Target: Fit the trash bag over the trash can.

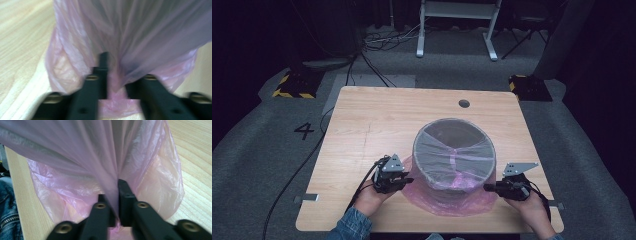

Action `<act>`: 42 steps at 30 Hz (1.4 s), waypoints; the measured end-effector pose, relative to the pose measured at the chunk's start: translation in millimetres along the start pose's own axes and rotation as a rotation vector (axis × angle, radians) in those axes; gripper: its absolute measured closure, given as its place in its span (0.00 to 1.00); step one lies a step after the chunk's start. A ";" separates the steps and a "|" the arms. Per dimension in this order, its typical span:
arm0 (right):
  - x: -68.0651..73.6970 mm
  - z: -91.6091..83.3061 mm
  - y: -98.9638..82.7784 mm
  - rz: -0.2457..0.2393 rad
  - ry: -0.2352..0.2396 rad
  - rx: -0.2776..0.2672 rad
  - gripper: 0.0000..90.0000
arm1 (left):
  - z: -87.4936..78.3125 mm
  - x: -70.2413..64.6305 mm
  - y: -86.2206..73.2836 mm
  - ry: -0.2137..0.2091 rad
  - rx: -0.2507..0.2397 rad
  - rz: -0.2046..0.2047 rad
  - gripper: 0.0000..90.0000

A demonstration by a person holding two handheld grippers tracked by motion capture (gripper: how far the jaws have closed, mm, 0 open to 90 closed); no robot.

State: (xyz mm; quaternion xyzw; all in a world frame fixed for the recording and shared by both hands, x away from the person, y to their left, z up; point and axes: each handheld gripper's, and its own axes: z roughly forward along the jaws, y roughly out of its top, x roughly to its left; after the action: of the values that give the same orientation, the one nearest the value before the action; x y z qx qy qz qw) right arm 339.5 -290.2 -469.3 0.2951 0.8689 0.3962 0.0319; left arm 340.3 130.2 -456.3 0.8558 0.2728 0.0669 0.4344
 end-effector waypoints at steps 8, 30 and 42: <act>5.7 -27.2 -1.9 -0.004 0.003 -0.104 0.42 | -31.7 5.5 -12.5 0.022 -0.087 0.001 0.50; 1.9 -99.2 30.2 0.079 -0.244 -0.245 0.15 | -52.2 46.9 -60.3 0.334 0.043 -0.107 0.47; 8.2 -109.5 69.0 -0.029 -0.209 -0.260 0.23 | -56.3 59.0 -78.8 0.352 0.087 -0.149 0.45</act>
State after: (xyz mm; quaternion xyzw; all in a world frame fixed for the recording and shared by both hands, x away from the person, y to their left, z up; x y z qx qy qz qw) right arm 334.7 -323.8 -344.1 0.3155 0.8064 0.4720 0.1655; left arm 338.0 238.4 -490.4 0.8265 0.4096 0.1712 0.3463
